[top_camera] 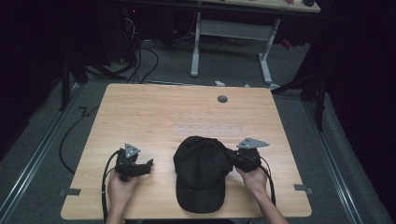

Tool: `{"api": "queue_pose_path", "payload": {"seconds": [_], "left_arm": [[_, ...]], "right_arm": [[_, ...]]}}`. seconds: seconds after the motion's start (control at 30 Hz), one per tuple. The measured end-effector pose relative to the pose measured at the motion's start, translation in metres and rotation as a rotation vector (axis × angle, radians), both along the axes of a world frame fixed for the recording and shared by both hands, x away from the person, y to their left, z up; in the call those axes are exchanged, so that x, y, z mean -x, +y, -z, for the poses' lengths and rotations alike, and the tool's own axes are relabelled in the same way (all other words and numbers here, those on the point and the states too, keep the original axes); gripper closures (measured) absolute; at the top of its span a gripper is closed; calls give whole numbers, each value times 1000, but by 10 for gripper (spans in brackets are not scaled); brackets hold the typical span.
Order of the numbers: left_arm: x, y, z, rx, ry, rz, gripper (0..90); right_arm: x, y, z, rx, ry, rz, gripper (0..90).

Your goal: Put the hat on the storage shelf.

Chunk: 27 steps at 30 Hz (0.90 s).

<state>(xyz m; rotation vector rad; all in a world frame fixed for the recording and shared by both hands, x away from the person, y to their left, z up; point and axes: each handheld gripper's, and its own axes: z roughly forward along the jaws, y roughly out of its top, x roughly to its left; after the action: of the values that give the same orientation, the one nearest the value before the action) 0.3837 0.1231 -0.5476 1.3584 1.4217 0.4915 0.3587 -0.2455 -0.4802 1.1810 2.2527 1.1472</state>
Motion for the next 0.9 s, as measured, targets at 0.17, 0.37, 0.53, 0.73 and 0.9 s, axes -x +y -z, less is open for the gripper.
{"api": "queue_pose_path", "payload": {"seconds": [0.17,0.37,0.53,0.73,0.9], "left_arm": [[0,0,0,0,0,1,200],[0,0,0,0,-1,8,193],[0,-1,0,0,1,14,184],[0,0,0,1,2,15,183],[0,-1,-1,10,13,23,170]], "right_arm": [[-1,-5,-9,-27,-9,-13,855],[-1,-10,-19,-46,-23,-19,856],[-2,-13,-29,-54,-37,-29,856],[-1,-16,-37,-78,-41,-43,856],[-1,-17,-52,-91,-63,-64,856]]}}
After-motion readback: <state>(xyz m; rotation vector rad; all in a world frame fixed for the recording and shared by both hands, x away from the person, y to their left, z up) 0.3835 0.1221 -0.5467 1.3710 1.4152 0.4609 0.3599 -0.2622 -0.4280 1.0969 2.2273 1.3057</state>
